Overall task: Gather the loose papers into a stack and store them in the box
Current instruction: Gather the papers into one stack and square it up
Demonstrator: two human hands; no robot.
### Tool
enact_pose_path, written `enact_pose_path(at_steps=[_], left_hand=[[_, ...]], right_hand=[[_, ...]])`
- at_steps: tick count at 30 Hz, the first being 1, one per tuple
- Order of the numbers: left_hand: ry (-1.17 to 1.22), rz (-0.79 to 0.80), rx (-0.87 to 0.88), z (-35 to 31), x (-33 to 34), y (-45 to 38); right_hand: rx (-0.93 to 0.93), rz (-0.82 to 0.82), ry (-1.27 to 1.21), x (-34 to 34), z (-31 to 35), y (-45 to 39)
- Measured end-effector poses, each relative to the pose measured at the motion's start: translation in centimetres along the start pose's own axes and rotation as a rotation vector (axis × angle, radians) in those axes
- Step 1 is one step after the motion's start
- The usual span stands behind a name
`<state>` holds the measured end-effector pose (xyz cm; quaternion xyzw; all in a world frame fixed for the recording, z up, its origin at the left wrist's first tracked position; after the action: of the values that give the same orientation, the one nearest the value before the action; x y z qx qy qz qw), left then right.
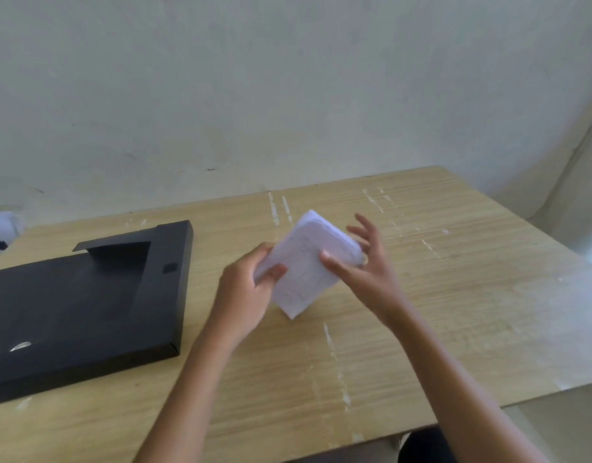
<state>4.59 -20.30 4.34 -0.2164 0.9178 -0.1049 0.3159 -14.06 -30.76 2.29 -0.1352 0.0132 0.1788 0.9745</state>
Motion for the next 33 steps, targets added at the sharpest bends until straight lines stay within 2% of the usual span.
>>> enact_pose_path(at_steps=[2,5,7,10,12,15,17,20,23,26,28,31,33], left_hand=[[-0.207,0.111,0.104,-1.7,-0.6,-0.6],[-0.349,0.130,0.229,-3.8,-1.1,-1.0],[-0.202,0.076,0.140,-2.8,-1.6,-1.0],[0.166,0.071,-0.131,1.3,-0.2,-0.1],[0.245,0.012,-0.175,2.6,0.9,0.5],[0.192,-0.239,-0.097,1.5,0.2,1.3],[0.111,-0.351,-0.050,0.7,0.1,2.0],[0.042,-0.446,-0.096,1.7,0.4,2.7],[0.040,-0.376,-0.211,4.3,1.5,3.0],[0.042,-0.264,-0.247,4.8,1.9,2.7],[-0.087,-0.276,-0.094,2.0,0.9,2.6],[-0.448,-0.364,0.319,-4.9,0.3,2.8],[-0.600,-0.319,0.478,-7.5,1.6,2.5]], right_hand=[[-0.054,0.111,0.106,0.3,1.0,-0.6],[-0.057,0.182,0.169,1.4,1.6,-0.9],[-0.040,0.125,0.121,1.2,1.1,-0.7],[-0.004,-0.025,0.033,0.4,0.2,0.0],[-0.004,-0.129,0.065,0.1,-0.3,0.6],[-0.054,-0.244,0.087,0.5,0.0,2.1],[-0.063,-0.285,0.073,1.1,0.1,2.9],[-0.042,-0.221,0.154,1.7,-0.4,2.8],[-0.015,-0.129,0.235,1.5,-1.4,2.0],[-0.017,-0.105,0.277,1.2,-2.1,1.9],[-0.016,-0.120,0.268,1.1,-2.4,1.9],[-0.052,-0.118,0.244,1.1,-2.2,1.8],[-0.088,-0.077,0.218,1.4,-2.0,2.0]])
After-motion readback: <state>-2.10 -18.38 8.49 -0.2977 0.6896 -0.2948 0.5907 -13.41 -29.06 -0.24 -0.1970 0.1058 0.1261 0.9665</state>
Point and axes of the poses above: each hand's wrist, its own y-axis away from the middle knuckle, its own x-axis out of the palm, z = x × y, the point moved 9 cm from there along -y, towards the middle knuckle, and after that the axes turned 1 degree about z, right-handed, at the moved point
